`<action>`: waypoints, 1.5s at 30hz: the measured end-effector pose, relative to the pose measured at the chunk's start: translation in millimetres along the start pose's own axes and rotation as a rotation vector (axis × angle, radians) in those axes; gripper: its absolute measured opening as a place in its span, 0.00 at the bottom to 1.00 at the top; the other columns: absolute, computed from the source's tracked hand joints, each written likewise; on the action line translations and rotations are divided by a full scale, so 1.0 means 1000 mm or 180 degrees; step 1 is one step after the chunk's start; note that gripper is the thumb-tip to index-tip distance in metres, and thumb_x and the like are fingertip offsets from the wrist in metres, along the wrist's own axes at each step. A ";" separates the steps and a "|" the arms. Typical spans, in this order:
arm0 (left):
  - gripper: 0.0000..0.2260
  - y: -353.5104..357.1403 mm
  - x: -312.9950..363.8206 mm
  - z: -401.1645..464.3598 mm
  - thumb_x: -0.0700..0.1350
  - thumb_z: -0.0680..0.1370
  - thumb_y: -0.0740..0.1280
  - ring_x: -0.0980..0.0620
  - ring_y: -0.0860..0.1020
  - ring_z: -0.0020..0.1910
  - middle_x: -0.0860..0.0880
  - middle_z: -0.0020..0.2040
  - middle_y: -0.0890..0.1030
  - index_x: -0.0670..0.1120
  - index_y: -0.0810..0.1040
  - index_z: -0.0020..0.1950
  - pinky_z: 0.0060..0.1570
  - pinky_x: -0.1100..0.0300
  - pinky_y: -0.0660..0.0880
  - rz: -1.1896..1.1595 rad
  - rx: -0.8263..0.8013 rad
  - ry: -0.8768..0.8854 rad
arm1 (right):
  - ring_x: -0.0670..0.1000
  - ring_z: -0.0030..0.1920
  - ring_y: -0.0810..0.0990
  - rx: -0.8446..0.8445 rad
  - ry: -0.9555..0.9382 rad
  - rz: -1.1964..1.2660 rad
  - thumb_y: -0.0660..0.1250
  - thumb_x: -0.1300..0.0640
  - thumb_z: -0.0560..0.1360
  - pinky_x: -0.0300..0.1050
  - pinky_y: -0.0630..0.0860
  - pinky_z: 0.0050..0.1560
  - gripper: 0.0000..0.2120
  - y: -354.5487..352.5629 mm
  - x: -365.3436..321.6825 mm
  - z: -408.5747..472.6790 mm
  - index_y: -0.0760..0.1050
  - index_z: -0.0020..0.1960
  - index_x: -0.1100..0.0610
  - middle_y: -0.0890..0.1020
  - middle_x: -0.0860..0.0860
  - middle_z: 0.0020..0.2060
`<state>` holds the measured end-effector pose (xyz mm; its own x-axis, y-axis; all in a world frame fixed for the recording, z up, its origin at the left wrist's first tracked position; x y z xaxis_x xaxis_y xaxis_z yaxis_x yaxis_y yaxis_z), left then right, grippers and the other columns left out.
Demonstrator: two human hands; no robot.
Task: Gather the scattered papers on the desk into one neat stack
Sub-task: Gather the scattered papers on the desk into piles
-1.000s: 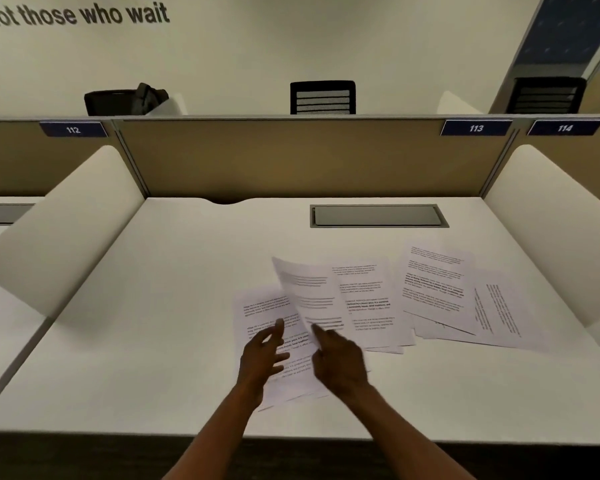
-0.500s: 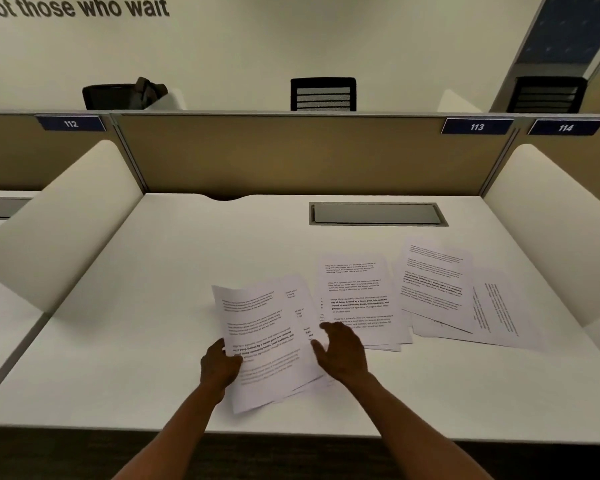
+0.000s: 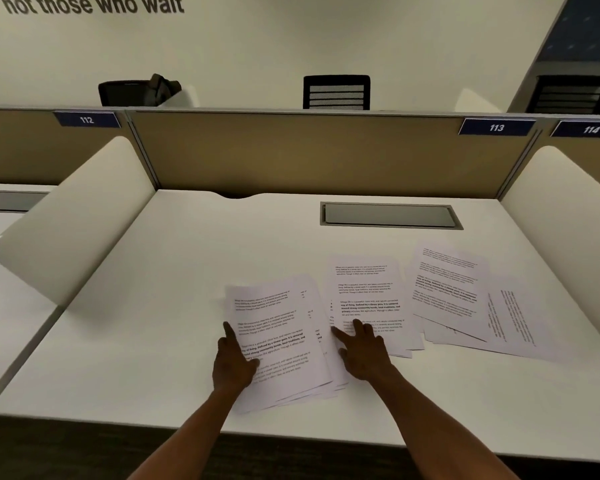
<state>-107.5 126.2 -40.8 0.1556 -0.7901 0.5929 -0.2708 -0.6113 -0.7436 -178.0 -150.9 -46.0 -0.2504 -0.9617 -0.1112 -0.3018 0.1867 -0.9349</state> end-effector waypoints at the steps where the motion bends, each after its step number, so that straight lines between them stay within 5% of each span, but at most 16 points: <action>1: 0.52 0.000 -0.002 0.002 0.46 0.71 0.75 0.41 0.72 0.65 0.41 0.69 0.66 0.47 0.38 0.80 0.58 0.48 0.75 0.0001 0.0042 -0.0002 | 0.61 0.74 0.57 0.0040 -0.0010 0.0017 0.55 0.45 0.80 0.58 0.66 0.67 0.26 -0.001 0.001 0.001 0.54 0.76 0.41 0.56 0.57 0.77; 8: 0.43 0.008 -0.012 0.003 0.54 0.73 0.72 0.41 0.59 0.73 0.42 0.76 0.56 0.48 0.51 0.80 0.67 0.46 0.69 0.0609 0.0139 0.0149 | 0.55 0.68 0.68 0.0455 0.0068 0.0344 0.60 0.46 0.77 0.52 0.73 0.60 0.24 0.004 0.012 0.000 0.65 0.72 0.49 0.71 0.50 0.69; 17: 0.29 0.015 -0.016 -0.002 0.58 0.75 0.67 0.46 0.61 0.74 0.47 0.75 0.64 0.51 0.67 0.74 0.71 0.49 0.62 0.0661 0.0165 0.0405 | 0.57 0.54 0.80 0.1280 0.0484 0.1387 0.65 0.54 0.76 0.51 0.77 0.55 0.18 -0.003 0.014 0.005 0.75 0.65 0.52 0.84 0.54 0.53; 22: 0.25 0.021 0.006 -0.010 0.62 0.75 0.66 0.49 0.68 0.71 0.48 0.70 0.72 0.50 0.75 0.68 0.69 0.51 0.68 -0.0004 0.0549 0.0691 | 0.52 0.47 0.83 0.1705 0.0104 0.2040 0.66 0.50 0.73 0.46 0.80 0.48 0.16 -0.011 -0.027 -0.003 0.79 0.60 0.49 0.85 0.49 0.48; 26: 0.25 0.015 0.043 -0.012 0.69 0.72 0.63 0.51 0.84 0.48 0.48 0.52 0.85 0.52 0.80 0.58 0.46 0.58 0.80 -0.1877 -0.0184 -0.0165 | 0.49 0.47 0.82 0.1561 -0.0389 0.1946 0.61 0.46 0.75 0.44 0.79 0.47 0.17 -0.003 -0.070 -0.015 0.78 0.61 0.47 0.85 0.47 0.48; 29: 0.17 0.014 0.047 -0.003 0.60 0.73 0.71 0.43 0.85 0.48 0.44 0.49 0.86 0.50 0.81 0.54 0.43 0.52 0.82 -0.2913 -0.0818 -0.0865 | 0.48 0.54 0.81 0.1291 -0.0831 0.1915 0.61 0.44 0.76 0.41 0.77 0.55 0.19 0.003 -0.093 -0.027 0.76 0.64 0.48 0.84 0.49 0.55; 33: 0.14 0.013 0.016 0.012 0.36 0.71 0.70 0.39 0.83 0.49 0.40 0.56 0.84 0.47 0.81 0.54 0.48 0.45 0.82 -0.2471 -0.0510 -0.0693 | 0.46 0.65 0.74 0.0664 -0.0931 0.1875 0.63 0.34 0.73 0.41 0.68 0.67 0.29 0.004 -0.092 -0.035 0.71 0.69 0.47 0.78 0.46 0.66; 36: 0.21 0.007 -0.007 0.018 0.37 0.68 0.71 0.40 0.82 0.53 0.41 0.57 0.83 0.46 0.79 0.61 0.56 0.42 0.79 -0.1858 -0.0246 -0.0724 | 0.47 0.65 0.74 0.1164 -0.0320 0.2148 0.65 0.33 0.70 0.42 0.68 0.67 0.30 -0.001 -0.057 -0.032 0.74 0.67 0.47 0.79 0.46 0.64; 39: 0.21 0.001 -0.016 0.011 0.38 0.72 0.72 0.40 0.82 0.53 0.40 0.57 0.83 0.42 0.76 0.66 0.56 0.48 0.79 -0.1006 0.0076 -0.0491 | 0.57 0.69 0.69 0.1627 0.1065 0.2133 0.67 0.40 0.72 0.54 0.68 0.68 0.30 -0.002 -0.001 -0.025 0.70 0.69 0.54 0.75 0.55 0.67; 42: 0.23 0.000 -0.021 0.005 0.43 0.72 0.73 0.39 0.80 0.57 0.40 0.58 0.82 0.42 0.74 0.66 0.57 0.48 0.76 -0.0283 0.0334 -0.0298 | 0.63 0.71 0.64 0.1204 0.2067 0.1757 0.65 0.38 0.73 0.59 0.67 0.66 0.37 0.002 0.045 -0.029 0.62 0.74 0.57 0.68 0.61 0.71; 45: 0.28 0.004 -0.022 0.004 0.49 0.72 0.73 0.40 0.76 0.62 0.40 0.63 0.76 0.44 0.71 0.70 0.61 0.46 0.74 0.0158 0.0310 -0.0295 | 0.62 0.69 0.66 0.0833 0.2208 0.1415 0.64 0.36 0.72 0.56 0.69 0.64 0.40 0.011 0.063 -0.034 0.58 0.75 0.58 0.68 0.61 0.69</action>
<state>-108.2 140.9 -58.4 0.2326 -0.8175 0.5269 -0.1877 -0.5693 -0.8004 -228.1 -203.0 -51.9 -0.8257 -0.4547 -0.3338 0.1576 0.3822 -0.9105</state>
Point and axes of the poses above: each hand's wrist, its own z-axis towards the middle knuckle, its own y-axis out of the palm, x = y × z, the point moved 2 cm from there along z, towards the middle knuckle
